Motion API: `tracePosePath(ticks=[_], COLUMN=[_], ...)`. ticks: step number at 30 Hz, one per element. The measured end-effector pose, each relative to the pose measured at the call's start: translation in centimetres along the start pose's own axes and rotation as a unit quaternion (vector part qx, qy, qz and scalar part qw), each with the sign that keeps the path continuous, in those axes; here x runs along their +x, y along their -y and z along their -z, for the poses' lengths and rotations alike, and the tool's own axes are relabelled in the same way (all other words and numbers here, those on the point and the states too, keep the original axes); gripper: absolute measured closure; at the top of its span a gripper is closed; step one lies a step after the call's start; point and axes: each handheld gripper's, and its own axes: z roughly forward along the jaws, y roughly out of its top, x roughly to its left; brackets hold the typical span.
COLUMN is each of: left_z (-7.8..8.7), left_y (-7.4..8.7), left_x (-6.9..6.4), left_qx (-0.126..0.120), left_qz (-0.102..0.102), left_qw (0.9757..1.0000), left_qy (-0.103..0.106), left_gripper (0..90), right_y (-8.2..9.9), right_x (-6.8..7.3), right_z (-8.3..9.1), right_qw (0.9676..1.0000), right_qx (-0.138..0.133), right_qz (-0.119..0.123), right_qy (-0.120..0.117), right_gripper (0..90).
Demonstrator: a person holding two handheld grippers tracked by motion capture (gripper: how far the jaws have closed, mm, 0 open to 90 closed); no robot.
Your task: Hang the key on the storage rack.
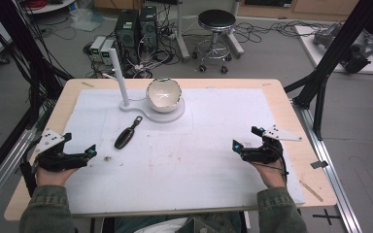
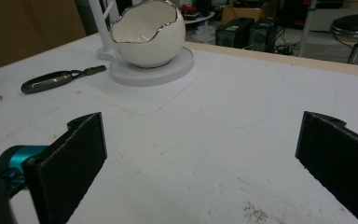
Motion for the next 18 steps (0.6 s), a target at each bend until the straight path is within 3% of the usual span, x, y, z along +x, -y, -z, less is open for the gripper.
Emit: tracePosePath(ticks=[18], left_z=[-0.09], left_y=[-0.01], left_x=[0.03], left_qx=[0.001], left_qz=[-0.001], left_qw=[1.0000], left_qy=[0.002], left_gripper=[2.5], right_y=[0.15], right_x=[-0.21], right_z=[0.10], right_qw=[0.9999], right_qx=[0.004], right_qz=[-0.011], right_qy=[-0.001], right_gripper=[0.8])
